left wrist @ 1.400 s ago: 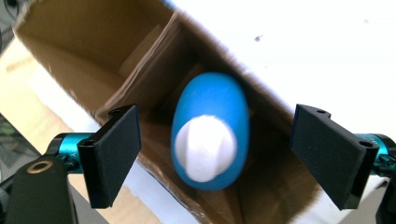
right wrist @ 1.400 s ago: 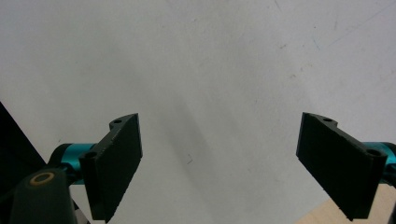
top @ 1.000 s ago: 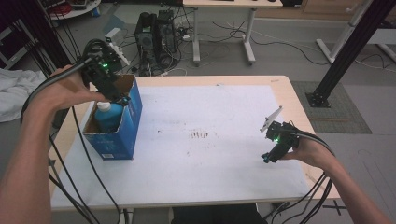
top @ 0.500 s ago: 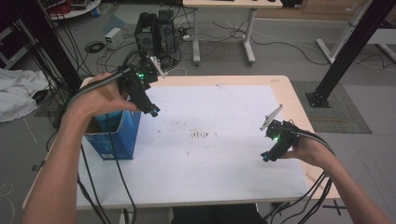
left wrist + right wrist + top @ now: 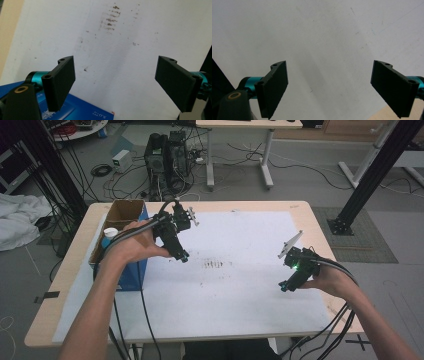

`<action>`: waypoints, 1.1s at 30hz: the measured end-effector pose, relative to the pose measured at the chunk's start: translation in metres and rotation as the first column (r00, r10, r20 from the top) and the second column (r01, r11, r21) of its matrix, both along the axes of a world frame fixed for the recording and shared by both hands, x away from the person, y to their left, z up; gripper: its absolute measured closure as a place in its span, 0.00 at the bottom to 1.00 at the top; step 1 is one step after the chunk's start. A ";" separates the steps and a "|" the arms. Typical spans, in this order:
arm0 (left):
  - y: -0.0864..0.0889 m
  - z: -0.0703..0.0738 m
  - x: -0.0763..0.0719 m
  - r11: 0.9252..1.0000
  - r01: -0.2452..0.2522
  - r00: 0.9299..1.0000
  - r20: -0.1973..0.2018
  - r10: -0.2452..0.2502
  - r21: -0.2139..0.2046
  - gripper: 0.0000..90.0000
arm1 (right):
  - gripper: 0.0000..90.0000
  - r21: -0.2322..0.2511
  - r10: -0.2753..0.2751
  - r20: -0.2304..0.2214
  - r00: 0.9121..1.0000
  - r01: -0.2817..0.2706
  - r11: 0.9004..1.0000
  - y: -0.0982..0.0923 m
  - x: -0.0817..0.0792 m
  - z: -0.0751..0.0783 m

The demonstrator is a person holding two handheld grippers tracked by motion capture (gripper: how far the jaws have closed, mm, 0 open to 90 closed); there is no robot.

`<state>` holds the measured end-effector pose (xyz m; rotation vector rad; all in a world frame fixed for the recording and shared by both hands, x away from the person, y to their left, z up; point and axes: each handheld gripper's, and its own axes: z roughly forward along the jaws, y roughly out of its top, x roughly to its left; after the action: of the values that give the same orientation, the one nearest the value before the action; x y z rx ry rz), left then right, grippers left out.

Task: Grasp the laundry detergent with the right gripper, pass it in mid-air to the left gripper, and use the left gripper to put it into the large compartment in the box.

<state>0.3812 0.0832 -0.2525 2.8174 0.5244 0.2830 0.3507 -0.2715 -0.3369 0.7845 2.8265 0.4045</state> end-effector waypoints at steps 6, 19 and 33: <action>-0.009 -0.030 0.002 1.000 -0.004 1.000 -0.029 0.004 0.001 0.18 | 0.15 0.004 -0.019 -0.008 1.000 0.019 1.000 -0.001 0.000 -0.001; -0.022 -0.069 0.003 1.000 -0.024 0.997 -0.075 0.024 -0.007 0.18 | 0.15 0.007 -0.024 0.001 1.000 0.024 1.000 -0.006 0.003 -0.002; -0.018 -0.073 0.001 1.000 -0.019 0.997 -0.079 0.020 0.015 0.18 | 0.15 0.007 0.000 0.020 1.000 0.000 1.000 -0.003 0.006 -0.004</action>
<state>0.3826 0.0652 -0.3253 2.8486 0.5695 0.1798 0.3565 -0.2747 -0.3413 0.7782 2.8084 0.4207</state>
